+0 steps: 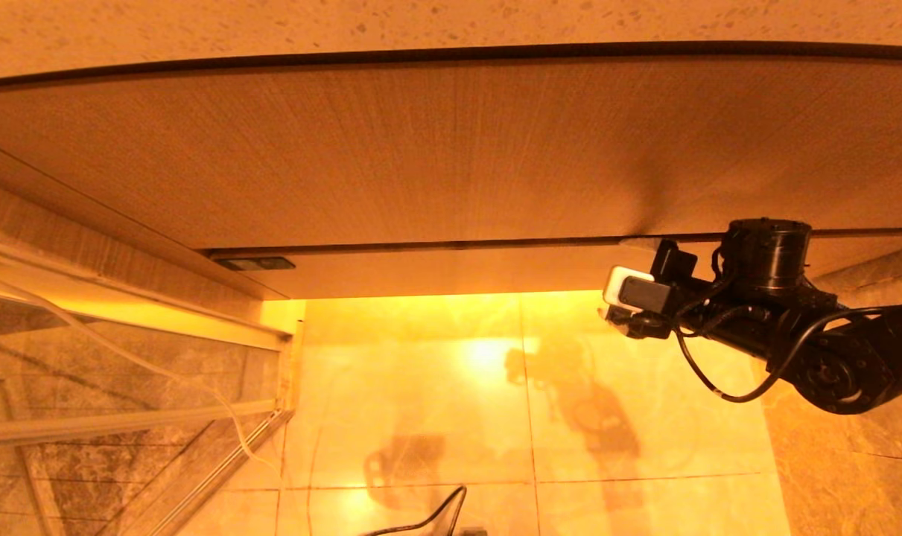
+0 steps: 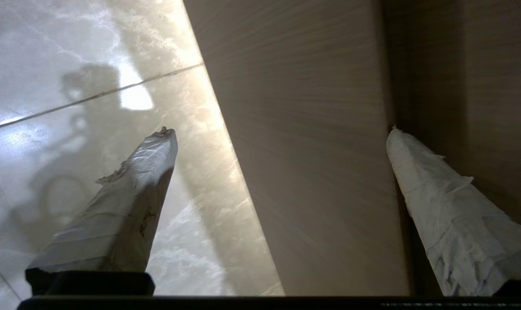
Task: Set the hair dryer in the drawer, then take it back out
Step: Pull open the drawer
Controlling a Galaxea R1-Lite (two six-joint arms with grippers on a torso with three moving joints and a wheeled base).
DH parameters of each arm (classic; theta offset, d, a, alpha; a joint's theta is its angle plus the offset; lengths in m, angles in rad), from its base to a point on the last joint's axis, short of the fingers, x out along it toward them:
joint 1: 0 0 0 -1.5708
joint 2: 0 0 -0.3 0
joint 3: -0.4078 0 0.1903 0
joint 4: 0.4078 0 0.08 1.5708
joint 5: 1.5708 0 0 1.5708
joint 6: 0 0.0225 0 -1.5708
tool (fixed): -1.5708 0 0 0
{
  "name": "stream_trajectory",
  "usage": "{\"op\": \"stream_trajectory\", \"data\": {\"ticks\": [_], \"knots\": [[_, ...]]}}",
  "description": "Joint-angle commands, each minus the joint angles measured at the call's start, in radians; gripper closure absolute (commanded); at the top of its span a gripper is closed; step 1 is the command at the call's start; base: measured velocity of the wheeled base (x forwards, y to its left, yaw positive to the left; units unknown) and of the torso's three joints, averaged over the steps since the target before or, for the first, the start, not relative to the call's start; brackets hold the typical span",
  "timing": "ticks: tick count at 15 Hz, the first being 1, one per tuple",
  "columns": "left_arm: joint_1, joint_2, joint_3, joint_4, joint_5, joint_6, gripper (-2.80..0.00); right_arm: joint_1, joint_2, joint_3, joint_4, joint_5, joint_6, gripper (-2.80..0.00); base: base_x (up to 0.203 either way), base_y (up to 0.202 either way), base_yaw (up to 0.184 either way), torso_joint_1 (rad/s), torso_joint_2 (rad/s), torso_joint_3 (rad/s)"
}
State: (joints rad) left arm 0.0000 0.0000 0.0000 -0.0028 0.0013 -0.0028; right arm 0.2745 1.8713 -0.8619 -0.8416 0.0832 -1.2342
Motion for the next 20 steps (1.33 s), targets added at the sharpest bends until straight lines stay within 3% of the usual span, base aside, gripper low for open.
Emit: {"op": "stream_trajectory", "data": {"ticks": [1,5,20], "knots": [[0.0,0.0,0.0,0.0,0.0,0.0,0.0,0.002,0.009,-0.009,-0.007,0.0,-0.006,-2.8,0.0,0.0,0.0,0.0,0.0,0.0],[0.0,0.0,0.0,0.0,0.0,0.0,0.0,0.015,0.04,-0.045,-0.043,0.0,0.029,-2.8,0.0,0.0,0.0,0.0,0.0,0.0],[0.0,0.0,0.0,0.0,0.0,0.0,0.0,0.0,0.144,-0.042,0.001,-0.01,-0.011,-2.8,0.0,0.0,0.0,0.0,0.0,0.0]]}}
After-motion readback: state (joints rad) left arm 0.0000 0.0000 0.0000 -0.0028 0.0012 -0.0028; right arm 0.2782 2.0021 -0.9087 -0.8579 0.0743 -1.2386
